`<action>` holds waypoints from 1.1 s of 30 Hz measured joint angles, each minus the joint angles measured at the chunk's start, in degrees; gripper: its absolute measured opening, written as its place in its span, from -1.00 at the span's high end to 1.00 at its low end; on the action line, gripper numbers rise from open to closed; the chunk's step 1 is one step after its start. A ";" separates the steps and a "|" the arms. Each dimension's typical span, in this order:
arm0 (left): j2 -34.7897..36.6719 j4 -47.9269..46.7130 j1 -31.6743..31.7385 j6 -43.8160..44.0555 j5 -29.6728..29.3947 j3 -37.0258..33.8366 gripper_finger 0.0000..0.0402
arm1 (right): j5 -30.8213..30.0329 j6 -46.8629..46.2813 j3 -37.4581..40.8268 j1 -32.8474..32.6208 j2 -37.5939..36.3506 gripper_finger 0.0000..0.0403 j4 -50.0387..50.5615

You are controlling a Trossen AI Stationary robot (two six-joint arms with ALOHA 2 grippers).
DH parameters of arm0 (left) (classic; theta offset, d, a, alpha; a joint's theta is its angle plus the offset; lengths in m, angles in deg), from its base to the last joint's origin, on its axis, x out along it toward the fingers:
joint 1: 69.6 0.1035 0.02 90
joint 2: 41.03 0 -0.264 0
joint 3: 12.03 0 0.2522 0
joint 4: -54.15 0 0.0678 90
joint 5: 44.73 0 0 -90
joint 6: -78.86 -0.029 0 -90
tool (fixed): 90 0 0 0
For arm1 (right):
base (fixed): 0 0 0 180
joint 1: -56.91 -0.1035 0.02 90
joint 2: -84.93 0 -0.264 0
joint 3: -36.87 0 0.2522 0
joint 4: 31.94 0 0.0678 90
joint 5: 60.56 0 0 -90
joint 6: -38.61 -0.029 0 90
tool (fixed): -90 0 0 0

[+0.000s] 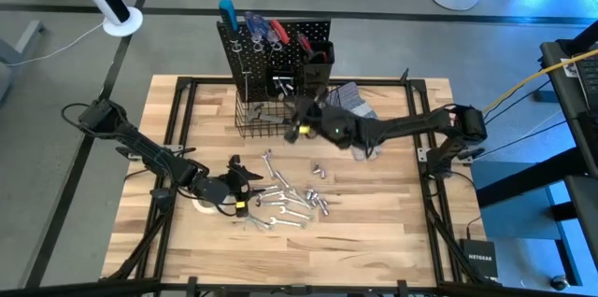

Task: Hang tools onto peg board
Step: Put the socket into the left black bin on the peg board

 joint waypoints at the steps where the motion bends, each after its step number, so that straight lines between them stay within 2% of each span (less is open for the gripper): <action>1: 0.01 0.00 0.00 -0.02 0.00 0.00 0.09 | 0.12 -0.24 0.01 0.89 0.00 0.67 -0.05; 12: 0.01 0.01 0.00 -0.15 0.00 0.00 0.09 | 1.79 -3.27 0.01 6.08 0.00 0.64 1.71; 21: 0.01 0.03 -0.02 -0.13 0.00 0.00 0.09 | 2.19 -3.21 0.01 6.14 -0.16 0.25 2.87; 28: 0.01 -0.01 -0.11 0.04 0.03 0.00 0.09 | 1.57 -1.23 0.01 1.39 -4.59 0.14 7.72; 33: 0.01 -0.02 -0.11 0.06 0.26 0.00 0.09 | 2.91 -0.57 -0.03 -6.67 -11.22 0.14 25.26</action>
